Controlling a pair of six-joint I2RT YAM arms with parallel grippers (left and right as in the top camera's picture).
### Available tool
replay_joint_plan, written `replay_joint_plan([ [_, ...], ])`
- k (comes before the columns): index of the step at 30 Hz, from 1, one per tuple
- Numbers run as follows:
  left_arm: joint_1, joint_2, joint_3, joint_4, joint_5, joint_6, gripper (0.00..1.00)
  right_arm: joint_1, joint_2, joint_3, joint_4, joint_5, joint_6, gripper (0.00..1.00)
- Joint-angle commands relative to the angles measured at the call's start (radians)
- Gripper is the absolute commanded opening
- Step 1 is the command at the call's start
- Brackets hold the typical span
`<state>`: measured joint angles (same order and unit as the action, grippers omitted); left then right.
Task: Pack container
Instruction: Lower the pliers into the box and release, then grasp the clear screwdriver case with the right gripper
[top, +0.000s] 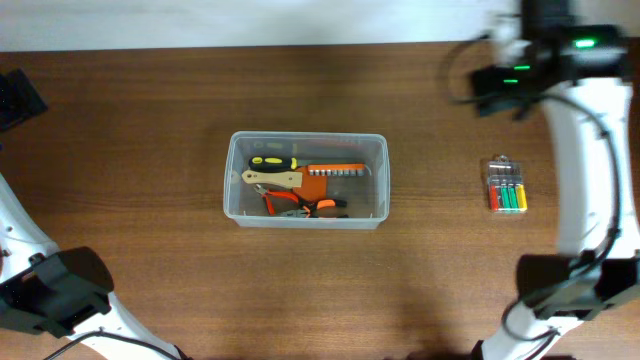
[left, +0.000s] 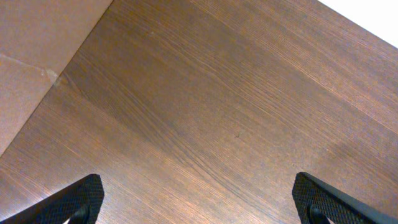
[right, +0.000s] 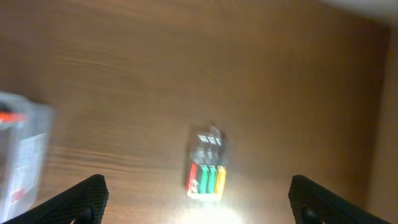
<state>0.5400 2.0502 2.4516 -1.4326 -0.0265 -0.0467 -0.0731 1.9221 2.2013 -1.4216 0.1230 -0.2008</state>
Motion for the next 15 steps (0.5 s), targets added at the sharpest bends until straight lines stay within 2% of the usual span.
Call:
replay_joint_plan([
  [1, 0.004, -0.002, -0.003, -0.001, 0.004, -0.01, 0.99, -0.141, 0.065, -0.078, -0.018, -0.238, 0.072, 0.89],
  [2, 0.003, -0.002, -0.003, -0.001, 0.004, -0.01, 0.99, -0.178, 0.081, -0.103, -0.019, -0.268, 0.072, 0.86],
  [7, 0.005, -0.002, -0.003, -0.001, 0.004, -0.01, 0.99, -0.29, 0.158, -0.243, 0.001, -0.303, 0.076, 0.85],
  [10, 0.004, -0.002, -0.003, -0.001, 0.004, -0.01, 0.99, -0.31, 0.193, -0.301, 0.045, -0.295, 0.074, 0.92],
  [15, 0.004, -0.002, -0.003, -0.001, 0.004, -0.01, 0.99, -0.298, 0.232, -0.373, 0.109, -0.226, -0.005, 0.92],
])
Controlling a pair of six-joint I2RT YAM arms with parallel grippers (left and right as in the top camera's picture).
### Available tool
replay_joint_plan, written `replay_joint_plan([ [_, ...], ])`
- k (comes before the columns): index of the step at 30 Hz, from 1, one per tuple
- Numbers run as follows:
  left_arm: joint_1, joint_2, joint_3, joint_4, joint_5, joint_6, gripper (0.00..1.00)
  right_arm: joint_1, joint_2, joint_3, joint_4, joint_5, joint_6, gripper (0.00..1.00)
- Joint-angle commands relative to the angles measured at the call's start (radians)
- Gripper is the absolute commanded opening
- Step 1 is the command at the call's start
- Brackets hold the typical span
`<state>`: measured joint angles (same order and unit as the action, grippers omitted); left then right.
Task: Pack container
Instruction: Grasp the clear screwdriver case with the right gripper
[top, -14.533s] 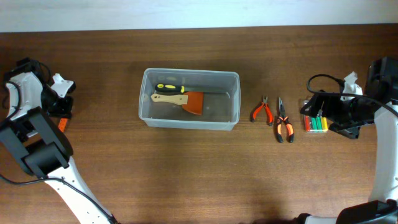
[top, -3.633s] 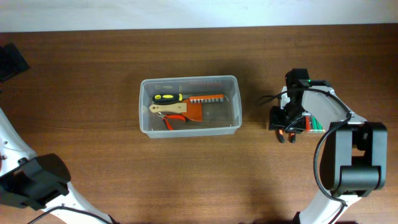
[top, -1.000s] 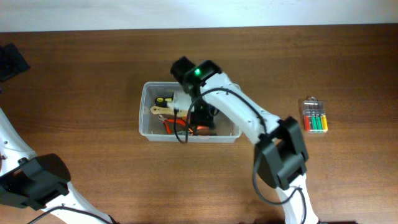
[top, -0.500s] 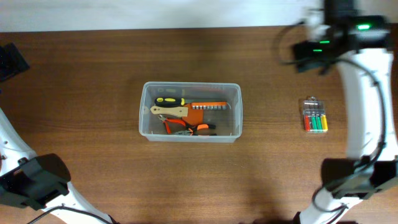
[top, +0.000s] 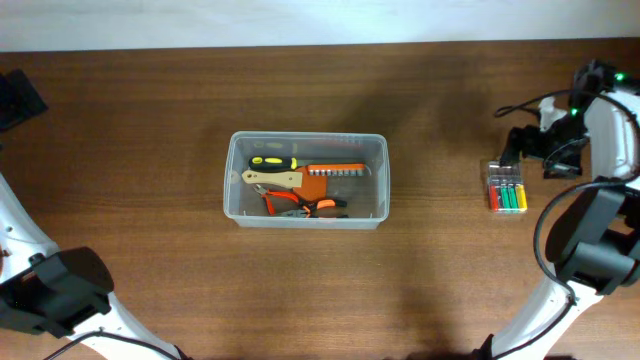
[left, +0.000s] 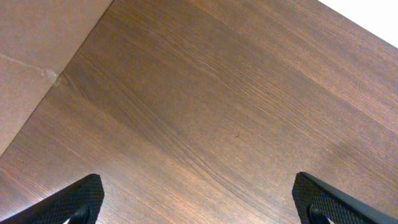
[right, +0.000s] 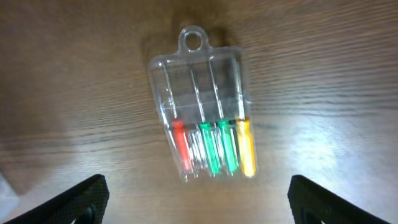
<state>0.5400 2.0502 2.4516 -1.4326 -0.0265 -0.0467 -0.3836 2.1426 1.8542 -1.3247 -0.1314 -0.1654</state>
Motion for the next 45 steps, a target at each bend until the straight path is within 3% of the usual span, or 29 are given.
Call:
replay_joint_plan([
  [1, 0.004, -0.002, -0.003, -0.001, 0.003, -0.01, 0.99, 0.019, 0.016, -0.039, 0.024, 0.066, -0.04, 0.92],
  [5, 0.004, -0.002, -0.003, -0.001, 0.003, -0.01, 0.99, 0.037, 0.023, -0.095, 0.088, 0.198, -0.036, 0.92],
  [8, 0.004, -0.002, -0.003, -0.001, 0.004, -0.01, 0.99, 0.039, 0.023, -0.118, 0.13, 0.187, -0.039, 0.95],
  [12, 0.004, -0.002, -0.003, -0.001, 0.004, -0.01, 0.99, 0.051, 0.023, -0.15, 0.153, 0.087, -0.171, 0.99],
  [23, 0.004, -0.002, -0.003, -0.001, 0.004, -0.01, 0.99, 0.085, 0.03, -0.163, 0.191, 0.123, -0.167, 0.99],
  [31, 0.004, -0.002, -0.003, -0.001, 0.004, -0.01, 0.99, 0.087, 0.098, -0.163, 0.192, 0.201, -0.087, 1.0],
  [36, 0.004, -0.002, -0.003, -0.001, 0.004, -0.01, 0.99, 0.108, 0.149, -0.163, 0.186, 0.185, -0.08, 0.93],
  [41, 0.004, -0.002, -0.003, -0.001, 0.004, -0.01, 0.99, 0.117, 0.159, -0.164, 0.193, 0.171, -0.061, 0.92],
  [43, 0.004, -0.002, -0.003, -0.001, 0.004, -0.01, 0.99, 0.117, 0.159, -0.164, 0.196, 0.166, -0.053, 0.85],
  [44, 0.004, -0.002, -0.003, -0.001, 0.004, -0.01, 0.99, 0.115, 0.159, -0.164, 0.196, 0.166, -0.042, 0.74],
  [45, 0.004, -0.002, -0.003, -0.001, 0.004, -0.01, 0.99, 0.115, 0.159, -0.164, 0.196, 0.166, -0.034, 0.71],
])
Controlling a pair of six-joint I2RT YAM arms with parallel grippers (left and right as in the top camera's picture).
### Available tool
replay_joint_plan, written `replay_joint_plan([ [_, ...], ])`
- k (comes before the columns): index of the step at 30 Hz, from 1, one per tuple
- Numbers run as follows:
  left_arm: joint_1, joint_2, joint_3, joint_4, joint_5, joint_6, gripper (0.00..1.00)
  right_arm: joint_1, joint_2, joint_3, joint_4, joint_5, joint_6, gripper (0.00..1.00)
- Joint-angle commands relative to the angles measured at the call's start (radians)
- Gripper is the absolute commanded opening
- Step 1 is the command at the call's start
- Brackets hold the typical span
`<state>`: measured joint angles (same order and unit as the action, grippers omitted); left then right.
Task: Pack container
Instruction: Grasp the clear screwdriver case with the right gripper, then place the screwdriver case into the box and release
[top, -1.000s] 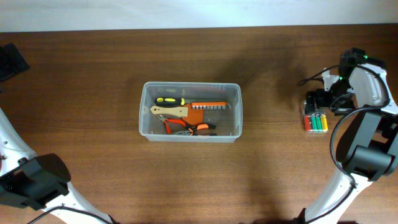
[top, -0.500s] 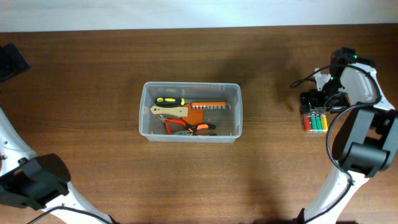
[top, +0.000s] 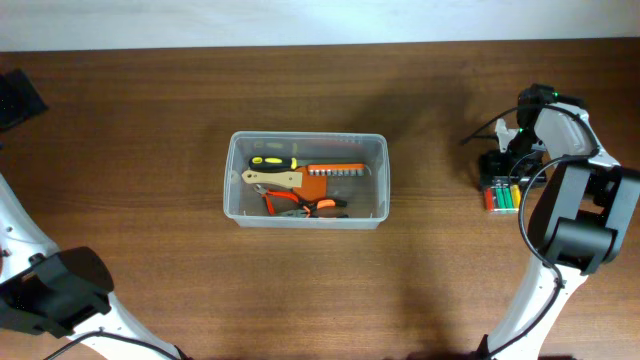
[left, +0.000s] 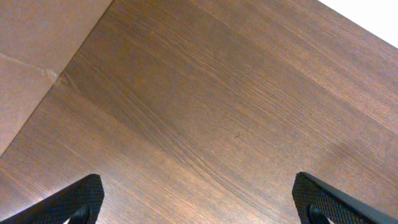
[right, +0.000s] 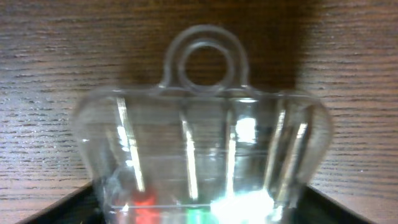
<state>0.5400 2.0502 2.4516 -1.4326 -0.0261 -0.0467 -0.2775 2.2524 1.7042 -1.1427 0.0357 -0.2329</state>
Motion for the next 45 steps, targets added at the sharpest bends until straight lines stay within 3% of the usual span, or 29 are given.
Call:
replay_joint_plan([
  [1, 0.004, -0.002, -0.003, -0.001, 0.003, -0.01, 0.99, 0.009, 0.05, -0.014, 0.014, -0.001, 0.037, 0.7],
  [9, 0.004, -0.002, -0.003, -0.001, 0.003, -0.01, 0.99, 0.009, 0.05, -0.014, 0.013, -0.001, 0.059, 0.6],
  [18, 0.004, -0.002, -0.003, -0.001, 0.003, -0.01, 0.99, 0.009, 0.048, 0.003, -0.01, -0.001, 0.059, 0.59],
  [23, 0.004, -0.002, -0.003, -0.001, 0.003, -0.01, 0.99, 0.009, 0.042, 0.082, -0.077, -0.004, 0.071, 0.48],
  [32, 0.004, -0.002, -0.003, -0.001, 0.003, -0.01, 0.99, 0.017, -0.018, 0.254, -0.178, -0.086, 0.093, 0.46],
  [39, 0.004, -0.002, -0.003, -0.001, 0.003, -0.01, 0.99, 0.1, -0.092, 0.418, -0.265, -0.117, 0.093, 0.4],
  [45, 0.004, -0.002, -0.003, -0.001, 0.003, -0.01, 0.99, 0.262, -0.165, 0.566, -0.314, -0.137, 0.093, 0.37],
])
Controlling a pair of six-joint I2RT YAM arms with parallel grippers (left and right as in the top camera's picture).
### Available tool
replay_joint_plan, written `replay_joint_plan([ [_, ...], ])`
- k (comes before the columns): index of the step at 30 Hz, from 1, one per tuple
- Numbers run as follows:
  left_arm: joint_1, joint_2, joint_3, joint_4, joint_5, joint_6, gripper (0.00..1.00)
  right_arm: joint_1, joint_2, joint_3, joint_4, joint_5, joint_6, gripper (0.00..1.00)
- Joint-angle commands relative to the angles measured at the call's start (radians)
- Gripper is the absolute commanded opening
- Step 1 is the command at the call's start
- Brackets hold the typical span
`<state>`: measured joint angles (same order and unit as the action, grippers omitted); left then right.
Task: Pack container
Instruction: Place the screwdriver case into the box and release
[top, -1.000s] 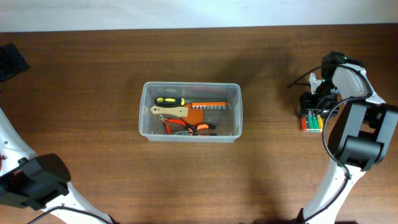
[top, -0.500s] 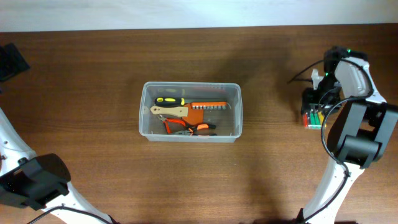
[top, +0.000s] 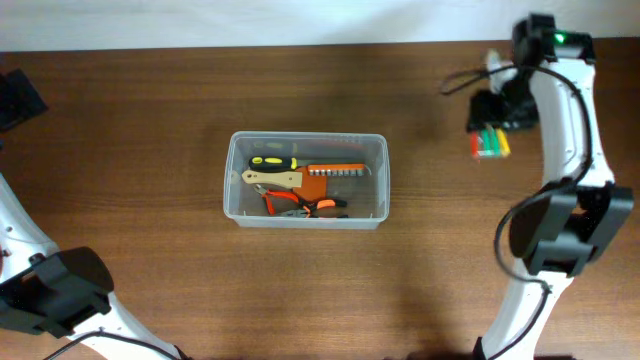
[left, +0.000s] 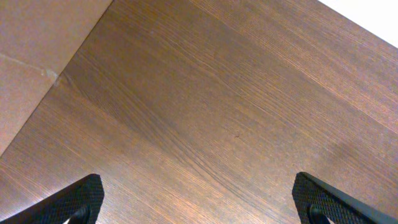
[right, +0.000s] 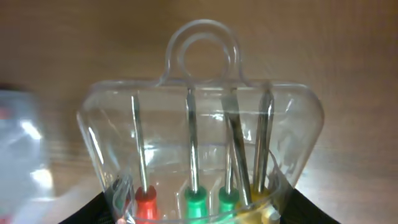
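A clear plastic pack of small screwdrivers (right: 199, 124) with red, green and yellow handles fills the right wrist view. My right gripper (top: 492, 120) is shut on the screwdriver pack (top: 489, 143) and holds it above the table at the back right. The clear plastic container (top: 306, 180) sits mid-table, holding a black-and-yellow screwdriver, a wood-handled tool, an orange bit holder and pliers. My left gripper (left: 199, 202) is open over bare wood at the far left, away from everything.
The brown wooden table (top: 150, 120) spans the overhead view. A white wall edge runs along the back. A black object (top: 18, 98) lies at the table's far left edge. A cardboard-coloured surface (left: 37, 56) shows beside the table in the left wrist view.
My right gripper, then down around the screwdriver pack on the table, now holds it raised and further back, toward the table's rear right. The left arm has not moved.
My right gripper was high at the back right with the pack lying on the table. Then it hung open just above the pack, then sat low around it. Now the pack is gripped and lifted off the table. The left gripper stayed still.
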<state>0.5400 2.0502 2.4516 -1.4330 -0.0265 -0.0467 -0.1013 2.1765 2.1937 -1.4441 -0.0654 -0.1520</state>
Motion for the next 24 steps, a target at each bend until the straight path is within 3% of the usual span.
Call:
replay_joint_plan([
  [1, 0.004, -0.002, -0.003, 0.0, 0.004, -0.01, 0.99, 0.119, -0.099, 0.098, -0.017, -0.035, 0.012, 0.36],
  [10, 0.004, -0.002, -0.003, 0.0, 0.004, -0.01, 0.99, 0.459, -0.108, 0.153, 0.01, -0.032, -0.014, 0.3],
  [14, 0.004, -0.002, -0.003, 0.0, 0.004, -0.01, 0.99, 0.576, -0.075, 0.089, 0.056, -0.028, -0.156, 0.27],
  [19, 0.004, -0.002, -0.003, 0.0, 0.004, -0.01, 0.99, 0.667, -0.022, -0.067, 0.092, -0.027, -0.448, 0.28],
  [20, 0.004, -0.002, -0.003, 0.0, 0.003, -0.01, 0.99, 0.678, -0.012, -0.101, 0.099, -0.025, -0.505, 0.4],
  [24, 0.004, -0.002, -0.003, 0.0, 0.004, -0.01, 0.99, 0.699, 0.013, -0.237, 0.171, 0.058, -0.636, 0.52],
])
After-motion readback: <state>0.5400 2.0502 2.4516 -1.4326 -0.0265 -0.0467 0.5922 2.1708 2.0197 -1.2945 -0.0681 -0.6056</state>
